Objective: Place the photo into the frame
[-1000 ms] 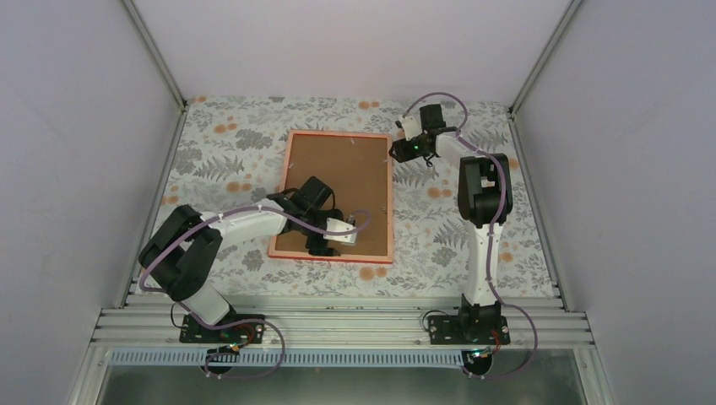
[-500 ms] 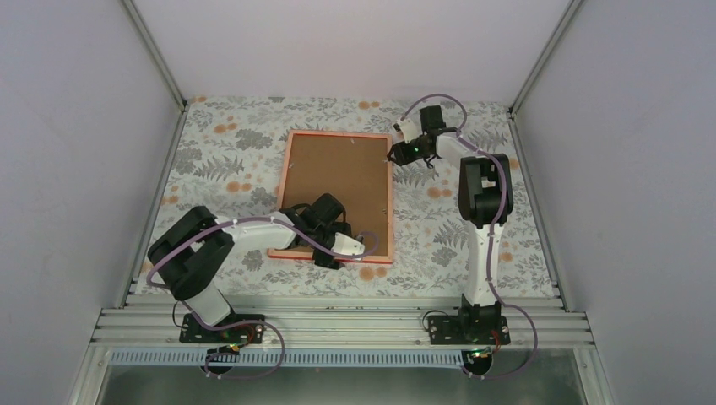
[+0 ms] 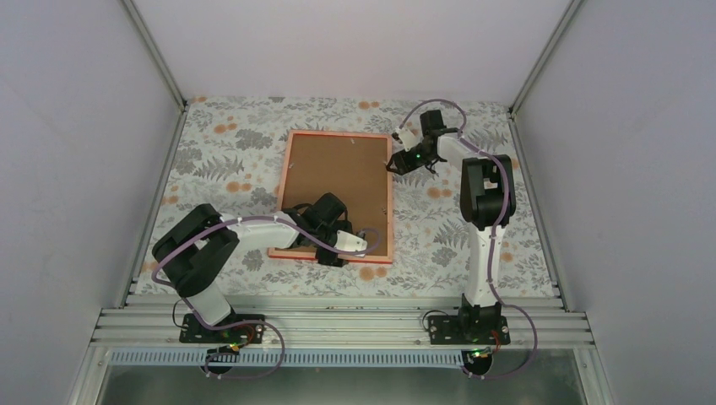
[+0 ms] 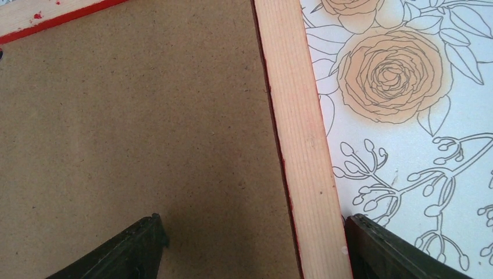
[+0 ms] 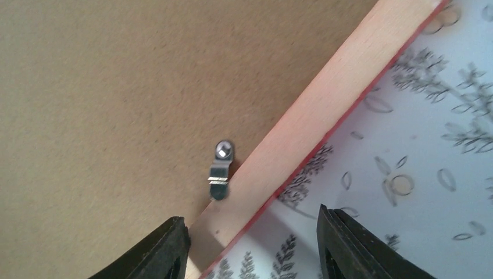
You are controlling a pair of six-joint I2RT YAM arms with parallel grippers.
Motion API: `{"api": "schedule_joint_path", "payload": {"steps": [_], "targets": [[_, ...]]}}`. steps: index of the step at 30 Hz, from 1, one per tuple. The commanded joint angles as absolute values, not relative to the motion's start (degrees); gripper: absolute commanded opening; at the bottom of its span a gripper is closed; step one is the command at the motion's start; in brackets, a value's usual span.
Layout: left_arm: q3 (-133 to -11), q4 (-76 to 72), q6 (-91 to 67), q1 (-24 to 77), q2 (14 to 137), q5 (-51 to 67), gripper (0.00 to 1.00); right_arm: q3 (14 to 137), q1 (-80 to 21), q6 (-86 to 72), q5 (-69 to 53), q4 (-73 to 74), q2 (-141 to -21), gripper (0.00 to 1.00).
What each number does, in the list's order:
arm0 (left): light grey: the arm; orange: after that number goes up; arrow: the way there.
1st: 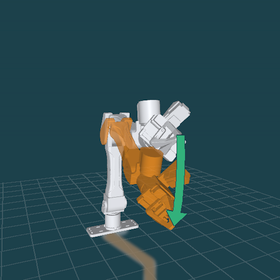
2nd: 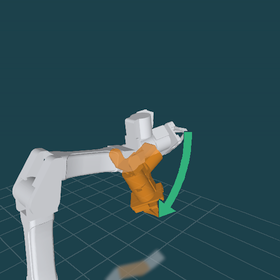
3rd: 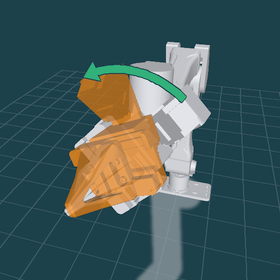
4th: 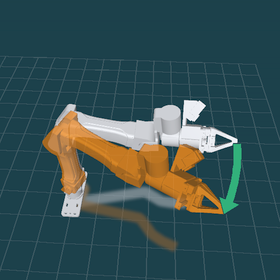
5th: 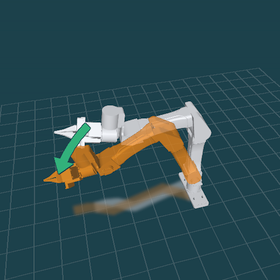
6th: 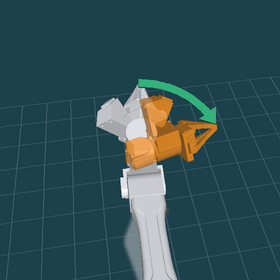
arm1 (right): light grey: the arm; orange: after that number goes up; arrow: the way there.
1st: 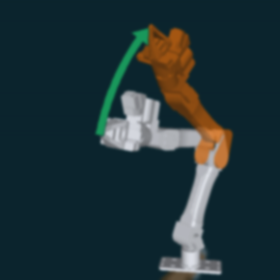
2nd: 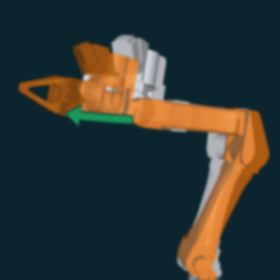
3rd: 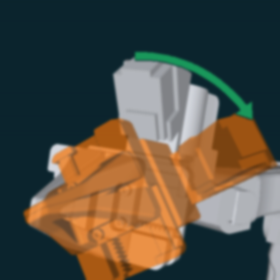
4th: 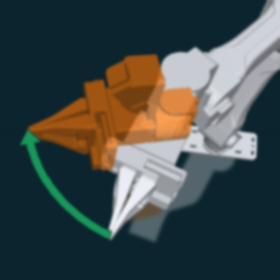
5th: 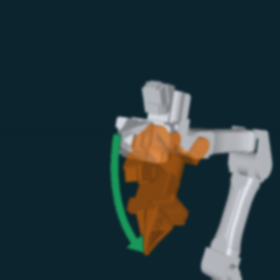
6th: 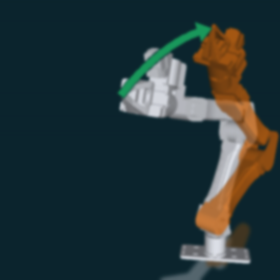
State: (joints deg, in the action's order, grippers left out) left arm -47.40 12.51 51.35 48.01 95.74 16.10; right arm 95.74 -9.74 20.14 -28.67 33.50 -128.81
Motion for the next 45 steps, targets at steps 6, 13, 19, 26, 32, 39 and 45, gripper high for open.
{"api": "schedule_joint_path", "payload": {"steps": [6,13,19,26,32,39,45], "targets": [[-47.45,12.69,50.8,48.08,97.05,15.77,0.77,94.97,-9.33,18.5,-29.95,37.32,-126.21,0.55],[-47.27,12.5,50.96,48.08,96.95,16.18,0.77,95.98,-9.14,11.89,-25.43,29.06,-125.32,0.56],[-47.45,12.0,51.07,48.08,97.16,16.27,0.77,97.38,-9.97,10.3,-21.47,28.43,-128.43,0.56],[-47.46,11.71,50.98,47.99,97.34,16.1,0.77,94.78,-11.23,11.78,-20.16,28.18,-129.69,0.56],[-47.42,11.55,50.98,47.9,97.65,15.98,0.77,91.35,-12.21,13.0,-22.28,27.75,-128.37,0.57],[-47.29,12.04,51.66,47.66,97.79,16.12,0.77,89.62,-13.92,12.55,-22.83,28.16,-128.51,0.57],[-47.85,12.46,50.67,46.76,95.88,15.93,0.77,90.37,-13.77,11.94,-23.42,29.7,-127.1,0.58]]}}
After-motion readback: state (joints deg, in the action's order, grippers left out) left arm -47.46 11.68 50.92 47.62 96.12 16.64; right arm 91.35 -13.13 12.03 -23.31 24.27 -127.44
